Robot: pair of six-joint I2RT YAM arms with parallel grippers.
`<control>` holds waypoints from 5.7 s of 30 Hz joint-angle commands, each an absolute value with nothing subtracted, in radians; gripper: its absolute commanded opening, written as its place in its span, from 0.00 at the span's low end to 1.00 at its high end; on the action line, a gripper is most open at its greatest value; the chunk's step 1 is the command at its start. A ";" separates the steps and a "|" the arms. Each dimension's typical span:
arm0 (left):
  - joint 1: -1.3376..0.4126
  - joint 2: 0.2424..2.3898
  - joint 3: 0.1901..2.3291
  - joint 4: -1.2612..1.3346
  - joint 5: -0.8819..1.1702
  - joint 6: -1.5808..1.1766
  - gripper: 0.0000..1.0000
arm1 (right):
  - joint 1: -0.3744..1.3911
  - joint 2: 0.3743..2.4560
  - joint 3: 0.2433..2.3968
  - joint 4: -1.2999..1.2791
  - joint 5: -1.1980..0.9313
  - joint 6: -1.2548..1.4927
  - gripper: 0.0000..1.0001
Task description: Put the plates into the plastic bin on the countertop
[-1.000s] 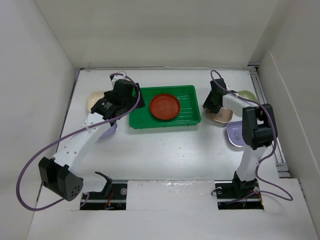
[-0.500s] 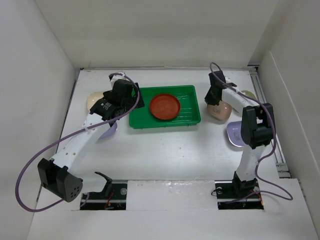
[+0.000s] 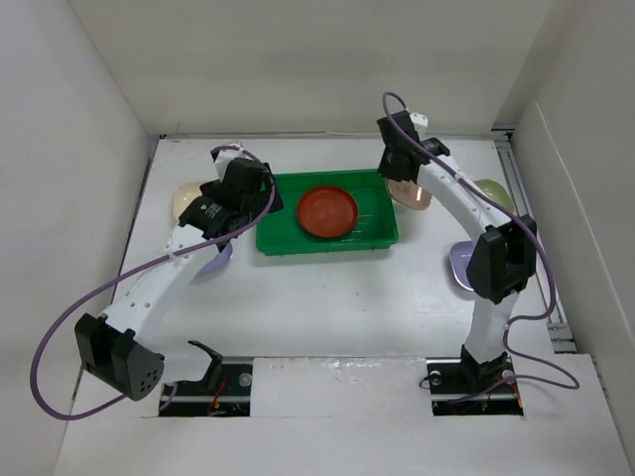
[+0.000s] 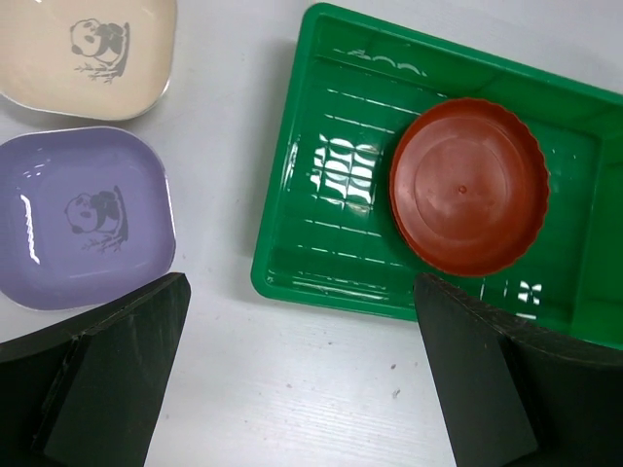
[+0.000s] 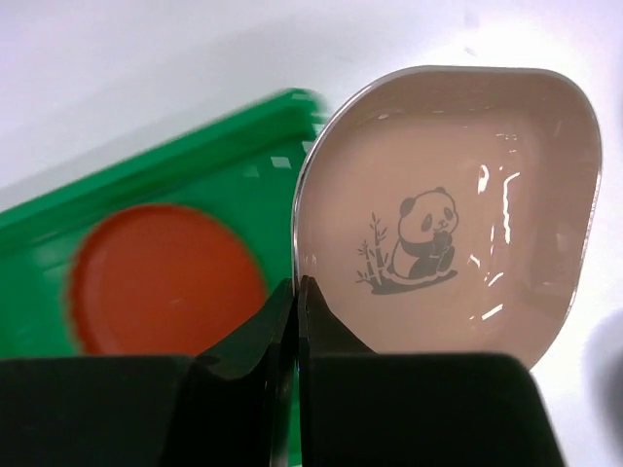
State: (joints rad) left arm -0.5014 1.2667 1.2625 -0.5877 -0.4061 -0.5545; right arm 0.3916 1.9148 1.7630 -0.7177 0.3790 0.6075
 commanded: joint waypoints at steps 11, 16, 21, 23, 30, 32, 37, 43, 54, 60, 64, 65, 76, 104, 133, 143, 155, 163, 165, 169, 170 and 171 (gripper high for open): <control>-0.171 1.284 1.331 -0.618 -0.391 -0.686 1.00 | 0.733 2.221 2.351 -0.931 0.459 0.541 0.00; -0.007 1.313 1.331 -0.598 -0.321 -0.643 1.00 | 0.773 2.312 2.396 -0.931 0.448 0.551 0.00; 0.015 1.313 1.331 -0.598 -0.337 -0.607 1.00 | 0.773 2.355 2.385 -0.894 0.448 0.551 0.00; 0.015 1.313 1.331 -0.598 -0.350 -0.595 1.00 | 0.773 2.368 2.375 -0.882 0.436 0.551 0.02; 0.035 1.313 1.322 -0.609 -0.403 -0.618 1.00 | 0.828 2.284 2.324 -0.828 0.474 0.560 0.95; 0.072 1.313 1.322 -0.600 -0.371 -0.629 1.00 | 0.851 2.232 2.315 -0.804 0.492 0.551 1.00; 0.188 1.334 1.301 -0.577 -0.333 -0.620 1.00 | 0.873 2.085 2.234 -0.785 0.538 0.551 1.00; 0.274 1.503 1.334 -0.520 -0.262 -0.601 1.00 | 0.882 1.791 1.866 -0.614 0.416 0.551 1.00; 0.288 1.905 1.574 -0.499 -0.167 -0.531 1.00 | 1.006 1.447 1.404 -0.396 0.196 0.572 1.00; 0.288 1.993 1.574 -0.498 -0.167 -0.561 1.00 | 1.035 1.390 1.321 -0.376 0.196 0.592 1.00; 0.288 2.037 1.574 -0.508 -0.192 -0.583 0.86 | 1.035 1.356 1.312 -0.365 0.196 0.592 1.00; 0.288 2.048 1.574 -0.508 -0.192 -0.583 0.81 | 1.035 1.356 1.312 -0.365 0.196 0.592 1.00; 0.279 2.126 1.742 -0.528 -0.141 -0.603 0.00 | 1.045 1.289 1.256 -0.383 0.239 0.611 1.00; -0.511 1.654 1.332 -0.344 -0.193 -0.831 0.00 | 0.773 0.986 1.302 -0.686 0.494 0.675 1.00; -0.451 1.318 1.274 -0.537 -0.443 -0.916 1.00 | 0.540 1.008 1.129 -0.505 0.166 0.595 1.00; 0.106 1.051 0.933 -0.531 -0.273 -0.739 1.00 | 0.666 1.028 1.098 -0.390 0.068 0.595 1.00; 0.198 1.183 0.816 -0.494 -0.218 -0.838 0.93 | 0.729 1.049 1.109 -0.360 0.035 0.565 1.00; 0.198 1.336 0.753 -0.379 -0.207 -0.893 0.73 | 0.729 0.993 1.109 -0.382 0.026 0.546 1.00; 0.198 1.367 0.727 -0.353 -0.207 -0.902 0.63 | 0.729 0.980 1.109 -0.382 0.026 0.546 1.00; 0.198 1.428 0.727 -0.328 -0.218 -0.922 0.51 | 0.729 0.969 1.109 -0.391 0.035 0.546 1.00; 0.198 1.442 0.718 -0.315 -0.218 -0.931 0.49 | 0.729 0.969 1.109 -0.391 0.035 0.546 1.00; 0.198 1.456 0.718 -0.314 -0.218 -0.931 0.42 | 0.729 0.969 1.109 -0.400 0.035 0.546 1.00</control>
State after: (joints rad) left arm 0.1974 1.4281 0.7338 -0.3641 -0.2131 -0.9020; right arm 0.7212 0.9810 1.1000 -0.4335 0.0376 0.5640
